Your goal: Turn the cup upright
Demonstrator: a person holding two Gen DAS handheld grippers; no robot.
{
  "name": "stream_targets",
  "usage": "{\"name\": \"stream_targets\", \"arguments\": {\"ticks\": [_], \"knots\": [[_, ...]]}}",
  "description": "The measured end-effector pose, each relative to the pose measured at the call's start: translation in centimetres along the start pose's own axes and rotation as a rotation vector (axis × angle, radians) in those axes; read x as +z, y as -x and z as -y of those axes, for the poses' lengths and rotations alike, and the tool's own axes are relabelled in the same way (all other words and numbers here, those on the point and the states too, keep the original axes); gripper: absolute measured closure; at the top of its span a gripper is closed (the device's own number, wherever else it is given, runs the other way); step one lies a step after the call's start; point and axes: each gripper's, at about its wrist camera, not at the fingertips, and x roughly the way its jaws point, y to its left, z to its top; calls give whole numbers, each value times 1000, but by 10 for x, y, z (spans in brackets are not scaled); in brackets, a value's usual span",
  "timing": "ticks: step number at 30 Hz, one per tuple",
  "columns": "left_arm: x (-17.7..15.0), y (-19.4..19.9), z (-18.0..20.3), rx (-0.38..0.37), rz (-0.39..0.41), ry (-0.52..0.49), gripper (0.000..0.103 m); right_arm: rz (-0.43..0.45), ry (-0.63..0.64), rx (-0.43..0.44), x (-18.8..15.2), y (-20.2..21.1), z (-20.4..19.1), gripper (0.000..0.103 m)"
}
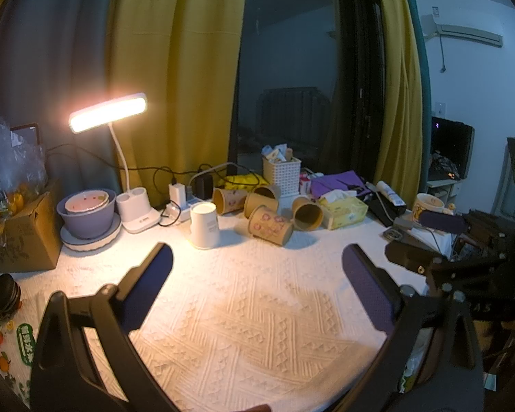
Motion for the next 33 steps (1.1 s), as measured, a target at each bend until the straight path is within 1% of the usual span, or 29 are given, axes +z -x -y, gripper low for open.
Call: {"name": "stream_targets", "arguments": {"ticks": [20,23,26,33], "knots": [[0,-3,0,0,-8,-1,3,-1,0,1,1,0,-5,24],[-3,-17,-2,-5,-41,-4,3,-6,6,5,2,-6,-8,24],[-5,-36,-4,-7,-84,-15,3,-39,-3,3,2,-25,-5,24],[-6,-90,-15,-6,-163,-24,3,-98,-49,-3,1,-71,22,24]]}}
